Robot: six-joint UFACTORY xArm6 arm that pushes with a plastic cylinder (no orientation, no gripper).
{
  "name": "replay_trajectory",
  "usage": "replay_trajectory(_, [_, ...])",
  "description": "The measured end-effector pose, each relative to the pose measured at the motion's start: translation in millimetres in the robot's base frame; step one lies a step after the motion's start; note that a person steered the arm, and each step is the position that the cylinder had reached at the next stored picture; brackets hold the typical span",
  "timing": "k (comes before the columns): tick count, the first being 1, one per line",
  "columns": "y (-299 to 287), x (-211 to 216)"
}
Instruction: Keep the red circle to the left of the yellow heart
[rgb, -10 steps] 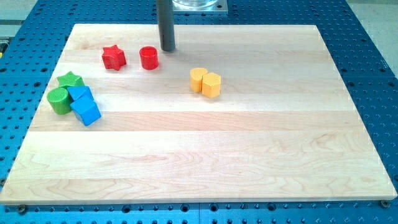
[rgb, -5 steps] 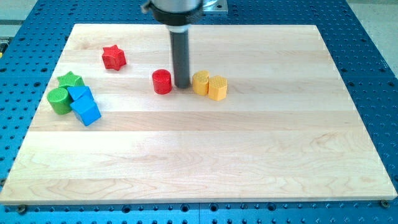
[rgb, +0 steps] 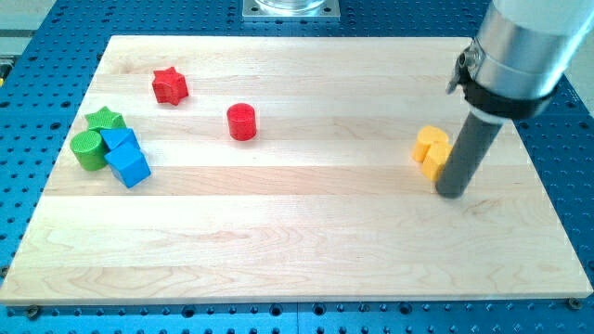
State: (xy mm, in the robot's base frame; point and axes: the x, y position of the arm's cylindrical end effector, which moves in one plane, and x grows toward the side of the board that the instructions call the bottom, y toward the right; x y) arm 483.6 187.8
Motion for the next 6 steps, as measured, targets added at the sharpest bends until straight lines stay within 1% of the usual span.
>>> replay_trajectory(1, [2,-7])
replay_trajectory(2, [-80,13])
replay_trajectory(3, [-179,-19])
replay_trajectory(4, [-266,-49])
replay_trajectory(5, [-296,-104])
replay_trajectory(6, [-243,-120])
